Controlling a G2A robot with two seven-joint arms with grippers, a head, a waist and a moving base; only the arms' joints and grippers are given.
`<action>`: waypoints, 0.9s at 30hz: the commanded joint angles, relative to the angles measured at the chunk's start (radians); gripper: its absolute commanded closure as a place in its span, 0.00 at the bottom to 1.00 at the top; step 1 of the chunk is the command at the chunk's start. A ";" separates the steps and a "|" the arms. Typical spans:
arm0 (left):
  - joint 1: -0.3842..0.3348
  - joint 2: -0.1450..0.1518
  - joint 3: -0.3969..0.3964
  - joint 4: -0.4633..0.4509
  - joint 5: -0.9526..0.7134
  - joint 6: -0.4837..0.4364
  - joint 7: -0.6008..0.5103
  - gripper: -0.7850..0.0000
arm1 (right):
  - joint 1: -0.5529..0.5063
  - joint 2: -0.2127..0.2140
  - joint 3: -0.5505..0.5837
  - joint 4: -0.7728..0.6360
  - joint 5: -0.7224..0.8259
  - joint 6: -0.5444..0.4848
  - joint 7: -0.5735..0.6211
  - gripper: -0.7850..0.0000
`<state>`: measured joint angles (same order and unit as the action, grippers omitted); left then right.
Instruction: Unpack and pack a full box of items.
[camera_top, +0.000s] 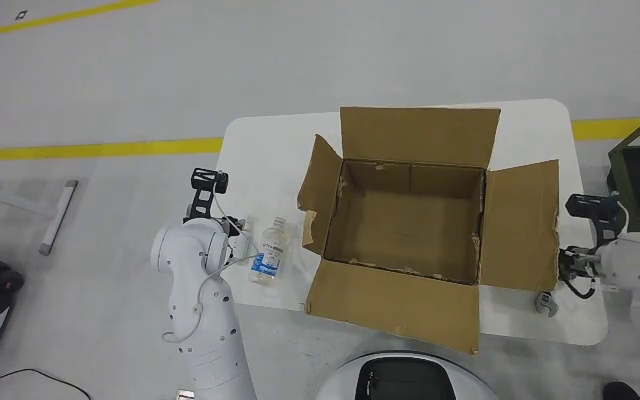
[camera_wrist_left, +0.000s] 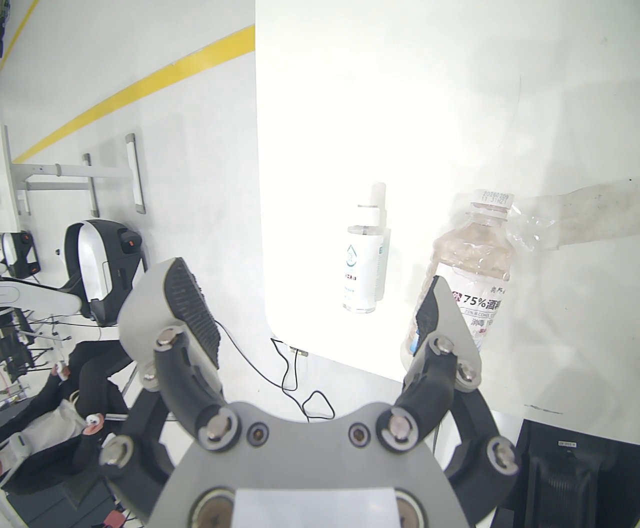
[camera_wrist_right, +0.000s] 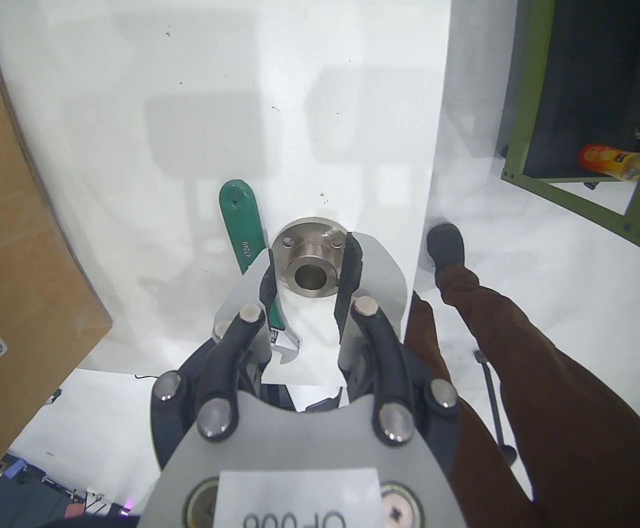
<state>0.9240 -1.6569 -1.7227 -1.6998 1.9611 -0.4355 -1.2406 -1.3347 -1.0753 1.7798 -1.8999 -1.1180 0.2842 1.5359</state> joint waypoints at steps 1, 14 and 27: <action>0.000 0.000 0.000 0.000 0.000 0.000 0.000 0.00 | 0.000 0.002 0.008 -0.027 0.023 0.000 0.000 0.52; 0.000 0.000 0.000 0.000 0.000 0.000 0.000 0.00 | -0.136 -0.023 0.490 -0.197 0.791 -0.106 -0.179 0.00; 0.000 0.000 0.000 0.000 0.000 0.000 0.000 0.00 | -0.172 -0.019 0.463 -0.080 1.193 -0.336 -0.222 0.00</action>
<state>0.9240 -1.6569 -1.7227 -1.6998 1.9611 -0.4355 -1.2406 -1.5127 -1.0975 2.2543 -1.9798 0.0917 -0.0564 1.3125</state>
